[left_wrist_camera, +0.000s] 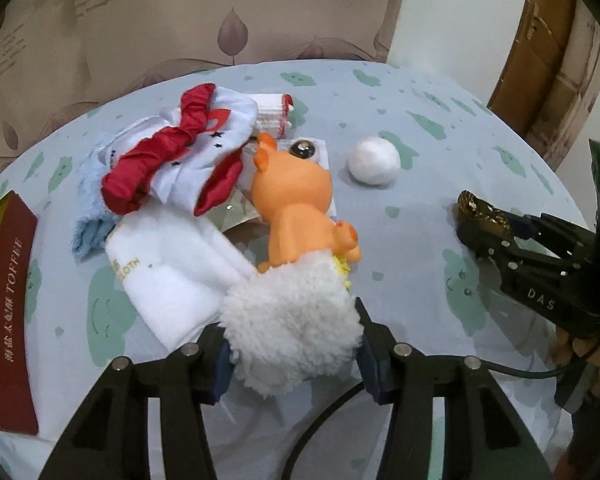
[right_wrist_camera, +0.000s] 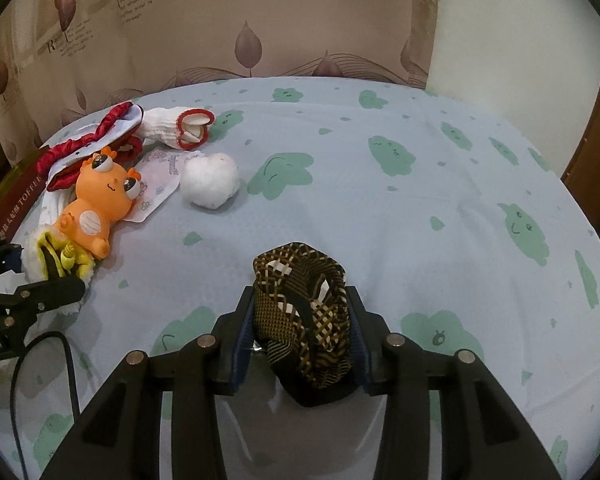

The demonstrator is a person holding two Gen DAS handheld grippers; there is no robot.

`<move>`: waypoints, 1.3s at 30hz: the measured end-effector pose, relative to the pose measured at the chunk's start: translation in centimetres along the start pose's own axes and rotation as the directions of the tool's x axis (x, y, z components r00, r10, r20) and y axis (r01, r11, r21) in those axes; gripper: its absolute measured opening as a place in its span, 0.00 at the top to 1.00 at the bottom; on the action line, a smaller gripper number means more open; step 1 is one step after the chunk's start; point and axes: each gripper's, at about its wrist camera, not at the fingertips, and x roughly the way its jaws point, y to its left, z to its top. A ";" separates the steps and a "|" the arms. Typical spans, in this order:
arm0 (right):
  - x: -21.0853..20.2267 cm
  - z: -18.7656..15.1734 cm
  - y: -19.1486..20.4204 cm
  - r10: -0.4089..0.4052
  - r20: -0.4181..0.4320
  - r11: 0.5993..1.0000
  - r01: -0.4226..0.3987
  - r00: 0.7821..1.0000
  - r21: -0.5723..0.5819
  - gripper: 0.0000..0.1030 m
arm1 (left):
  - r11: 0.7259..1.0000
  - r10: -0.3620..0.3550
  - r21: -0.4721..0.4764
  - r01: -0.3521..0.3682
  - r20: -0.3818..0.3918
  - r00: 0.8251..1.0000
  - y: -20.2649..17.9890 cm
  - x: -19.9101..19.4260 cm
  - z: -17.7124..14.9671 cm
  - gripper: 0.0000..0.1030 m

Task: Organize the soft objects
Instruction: 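Grasp the knit pouch with the right tool while the left tool grasps the white fluffy plush, then carry the white fluffy plush into the gold tin and open the left tool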

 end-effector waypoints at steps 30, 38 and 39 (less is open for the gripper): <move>0.0 -0.1 0.1 -0.019 0.001 1.000 0.019 1.000 -0.015 0.61 | 0.949 0.279 -0.181 -0.258 0.100 0.955 16.6 -11.1 -0.3 0.51; 0.1 -0.1 0.1 -0.021 0.000 1.000 0.021 1.000 -0.017 0.61 | 0.888 0.389 -0.275 -0.368 0.024 0.921 25.4 -10.8 -1.1 0.51; 0.1 -0.1 0.1 -0.021 0.000 1.000 0.021 1.000 -0.016 0.61 | 0.885 0.395 -0.276 -0.375 0.017 0.919 26.2 -10.7 -1.5 0.51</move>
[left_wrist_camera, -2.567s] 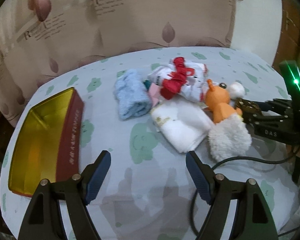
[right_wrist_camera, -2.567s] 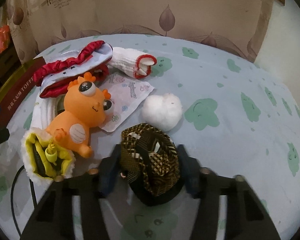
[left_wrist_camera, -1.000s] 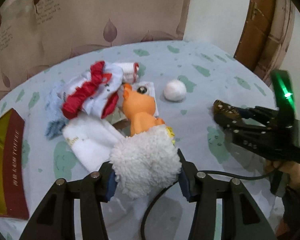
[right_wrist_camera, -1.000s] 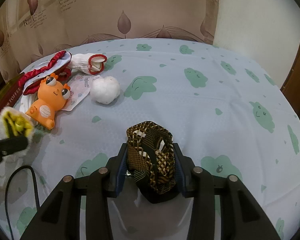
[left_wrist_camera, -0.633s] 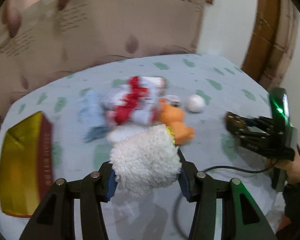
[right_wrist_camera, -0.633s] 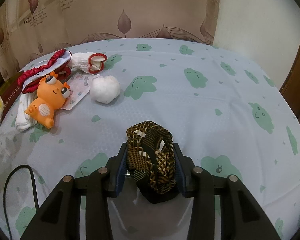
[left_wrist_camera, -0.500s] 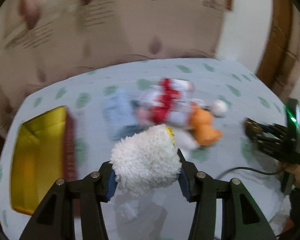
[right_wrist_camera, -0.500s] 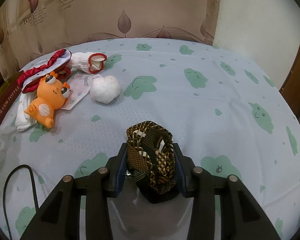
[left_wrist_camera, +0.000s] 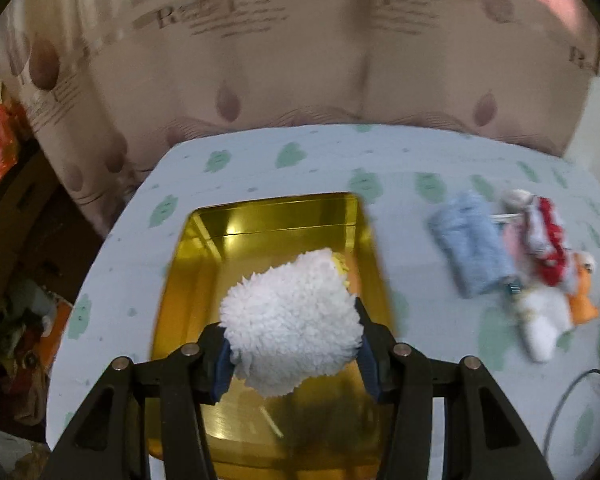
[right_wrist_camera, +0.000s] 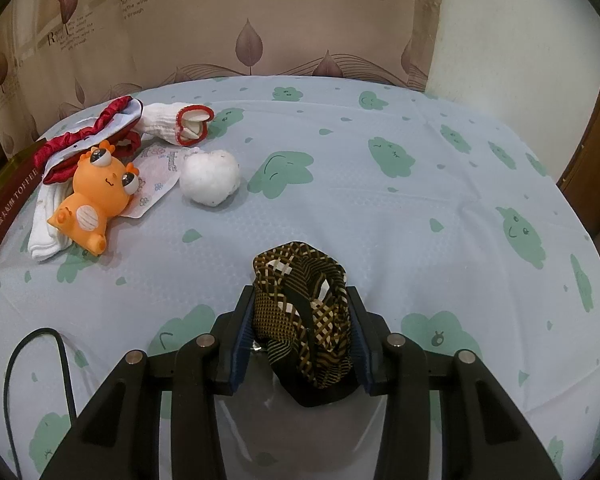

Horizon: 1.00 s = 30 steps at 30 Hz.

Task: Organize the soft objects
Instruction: 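Carry the white fluffy plush into the gold tin and open the left tool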

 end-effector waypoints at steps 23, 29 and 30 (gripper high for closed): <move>-0.1 0.0 -0.1 -0.013 -0.001 1.000 0.013 1.000 -0.009 0.61 | 1.000 0.011 0.003 -0.011 -0.163 0.987 3.3 6.2 -1.3 0.41; 0.0 0.0 -0.2 -0.016 -0.002 1.000 0.016 1.000 -0.013 0.61 | 1.000 0.016 0.007 -0.015 -0.129 0.992 3.3 4.8 -1.3 0.41; 0.0 0.0 -0.1 -0.016 -0.002 1.000 0.016 1.000 -0.013 0.61 | 1.000 0.022 0.011 -0.021 -0.118 0.993 3.3 4.4 -1.4 0.41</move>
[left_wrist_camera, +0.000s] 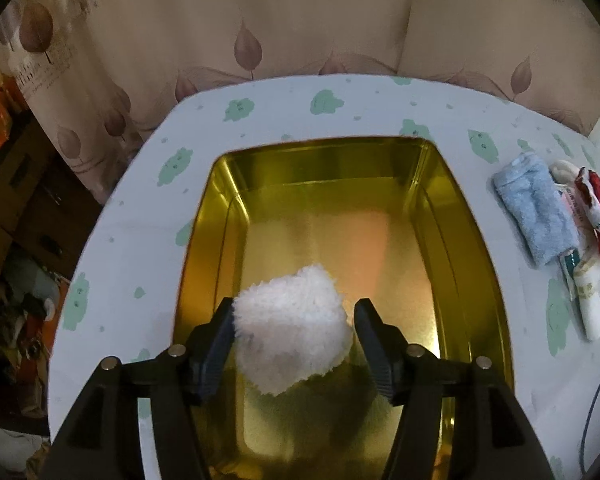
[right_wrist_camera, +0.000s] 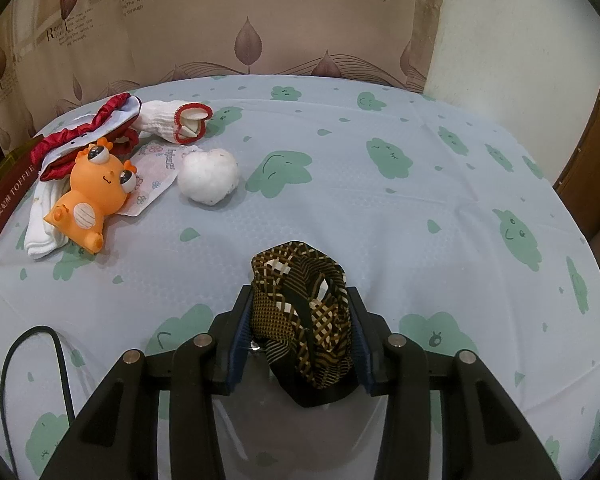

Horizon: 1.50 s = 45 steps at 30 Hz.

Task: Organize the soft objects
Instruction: 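Carry the white fluffy plush into the gold tin and open the left tool, then carry the knit pouch to the gold tin and release it with the right tool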

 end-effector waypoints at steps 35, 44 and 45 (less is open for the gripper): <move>-6.1 5.4 14.0 0.139 0.063 0.969 -0.122 0.988 -0.215 0.72 | 0.991 0.113 -0.100 -0.091 0.238 0.965 2.7 -7.7 -6.2 0.40; -6.2 7.0 23.4 0.300 0.031 0.905 -0.275 0.953 -0.324 0.72 | 0.971 0.163 -0.208 -0.120 0.205 0.965 6.4 -7.1 -6.2 0.40; -6.1 7.2 24.2 0.310 0.028 0.898 -0.283 0.950 -0.337 0.72 | 0.968 0.167 -0.219 -0.123 0.199 0.966 6.8 -7.0 -6.2 0.40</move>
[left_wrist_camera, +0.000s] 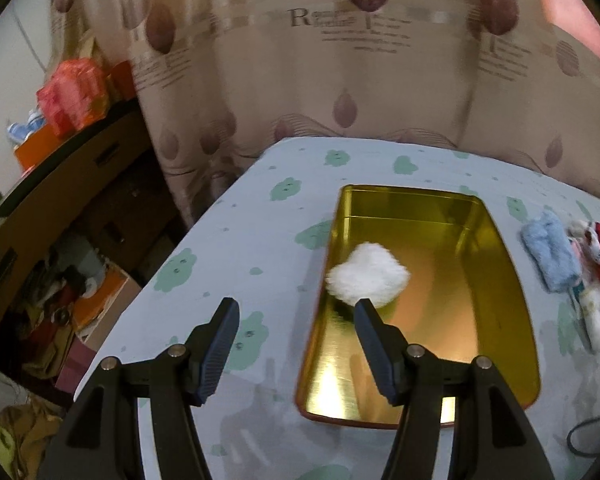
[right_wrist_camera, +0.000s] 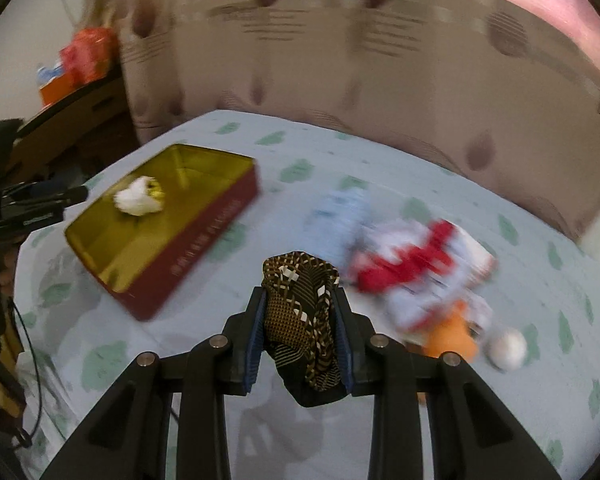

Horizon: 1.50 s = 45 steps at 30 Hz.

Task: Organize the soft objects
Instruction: 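Carry the knit pouch to the gold tin and release it with the right tool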

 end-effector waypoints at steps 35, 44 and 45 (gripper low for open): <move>16.3 10.4 14.7 0.130 -0.138 0.979 -0.149 0.982 -0.141 0.56 | 0.989 -0.002 -0.151 -0.008 -0.064 0.998 4.4 2.6 -0.1 0.40; 15.4 10.3 14.5 0.111 -0.121 0.981 -0.128 0.986 -0.144 0.48 | 0.991 0.004 -0.135 -0.012 -0.059 0.998 3.9 2.6 -0.3 0.40; 14.9 10.3 14.4 0.115 -0.115 0.981 -0.131 0.987 -0.145 0.48 | 0.991 0.003 -0.135 -0.010 -0.057 0.998 3.9 2.6 -0.3 0.40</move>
